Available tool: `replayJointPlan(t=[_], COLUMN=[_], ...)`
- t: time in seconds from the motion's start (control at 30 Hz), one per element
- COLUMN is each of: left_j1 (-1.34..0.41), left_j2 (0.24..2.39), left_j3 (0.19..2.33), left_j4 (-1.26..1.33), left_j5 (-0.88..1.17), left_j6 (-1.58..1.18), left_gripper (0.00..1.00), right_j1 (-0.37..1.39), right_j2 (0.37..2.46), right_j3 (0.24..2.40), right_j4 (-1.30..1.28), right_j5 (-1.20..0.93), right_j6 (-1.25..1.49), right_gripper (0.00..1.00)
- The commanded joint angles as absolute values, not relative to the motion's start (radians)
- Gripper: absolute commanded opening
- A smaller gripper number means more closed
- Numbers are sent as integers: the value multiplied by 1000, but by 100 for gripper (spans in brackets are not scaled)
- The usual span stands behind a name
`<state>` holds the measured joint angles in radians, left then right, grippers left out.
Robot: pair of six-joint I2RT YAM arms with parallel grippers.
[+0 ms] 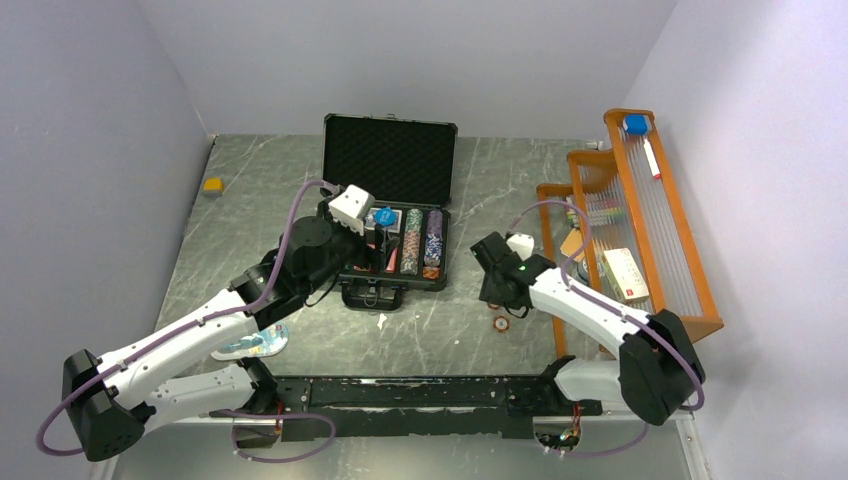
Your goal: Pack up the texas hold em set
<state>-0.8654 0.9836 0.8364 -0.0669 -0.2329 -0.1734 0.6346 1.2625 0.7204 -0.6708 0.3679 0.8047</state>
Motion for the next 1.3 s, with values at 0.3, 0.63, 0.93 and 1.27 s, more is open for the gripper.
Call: replayJointPlan(t=[0.3, 0.63, 0.93, 1.27], left_j1=[-862, -863, -864, -864], left_j2=[971, 968, 971, 976], left_j3=[842, 831, 831, 831], left_j4=[-87, -76, -79, -82], left_j5=[-250, -245, -248, -246], left_j6=[-187, -190, -190, -189], left_gripper=[84, 84, 84, 84], right_j1=[539, 538, 538, 540], right_j2=[1090, 1121, 1163, 1192], right_j3=[611, 567, 566, 575], right_j4=[-780, -754, -703, -707], right_j5=[386, 355, 294, 292], right_j6=[976, 991, 922, 905], right_gripper=[45, 46, 48, 57])
